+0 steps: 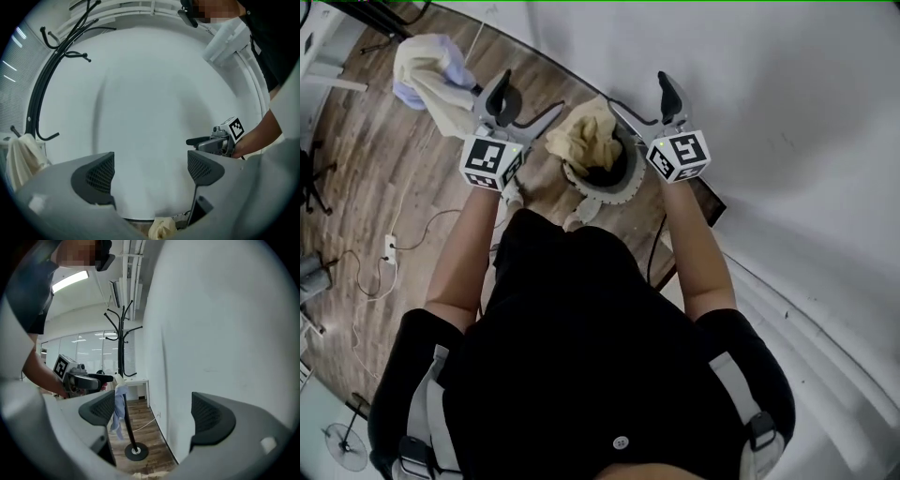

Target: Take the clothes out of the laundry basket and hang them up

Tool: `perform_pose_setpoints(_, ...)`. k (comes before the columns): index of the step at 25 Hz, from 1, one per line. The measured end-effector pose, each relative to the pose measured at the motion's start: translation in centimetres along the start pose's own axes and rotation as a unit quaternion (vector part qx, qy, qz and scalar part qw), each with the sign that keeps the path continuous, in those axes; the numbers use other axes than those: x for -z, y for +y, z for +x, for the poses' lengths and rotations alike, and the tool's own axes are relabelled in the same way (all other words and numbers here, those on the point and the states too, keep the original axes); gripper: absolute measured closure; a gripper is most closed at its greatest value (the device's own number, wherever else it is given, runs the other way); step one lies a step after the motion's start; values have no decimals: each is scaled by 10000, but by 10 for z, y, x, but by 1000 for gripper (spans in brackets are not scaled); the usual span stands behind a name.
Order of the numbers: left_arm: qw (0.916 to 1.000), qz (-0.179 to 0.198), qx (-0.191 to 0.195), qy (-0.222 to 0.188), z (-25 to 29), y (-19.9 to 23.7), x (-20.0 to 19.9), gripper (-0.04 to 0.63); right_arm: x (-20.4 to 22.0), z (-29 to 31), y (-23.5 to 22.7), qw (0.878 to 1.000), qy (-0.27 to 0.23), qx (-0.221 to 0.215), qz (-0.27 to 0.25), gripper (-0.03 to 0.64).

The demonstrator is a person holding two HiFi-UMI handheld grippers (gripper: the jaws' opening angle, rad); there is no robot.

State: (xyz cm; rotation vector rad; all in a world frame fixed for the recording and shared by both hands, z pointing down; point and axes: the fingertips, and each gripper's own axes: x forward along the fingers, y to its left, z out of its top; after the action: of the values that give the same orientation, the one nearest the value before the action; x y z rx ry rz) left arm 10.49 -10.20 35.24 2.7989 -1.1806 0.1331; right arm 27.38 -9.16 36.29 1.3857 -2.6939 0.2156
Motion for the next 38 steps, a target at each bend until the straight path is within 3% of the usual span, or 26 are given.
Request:
perform_pose_setpoints(6, 9984, -259, -150, 482, 32, -16, 70, 125, 69, 6, -27, 9980, 553, -316, -25, 152)
perform_pose_setpoints(16, 9893, -637, -105, 1306, 87, -5, 243, 129, 238, 57, -47, 9862, 1485, -736, 22, 160)
perform_pose_setpoints(25, 9715, -917, -18, 2187, 102, -5, 398, 127, 385, 81, -57, 9706, 2222, -918, 73, 184)
perform_pose_setpoints(34, 9565, -962, 210, 2747, 130, -7, 504, 129, 480, 106, -72, 9605, 2624, -924, 5, 204)
perform_pose_setpoints(38, 9459, -953, 365, 3081, 142, -8, 550, 132, 518, 113, -70, 9512, 2894, -1061, -139, 215)
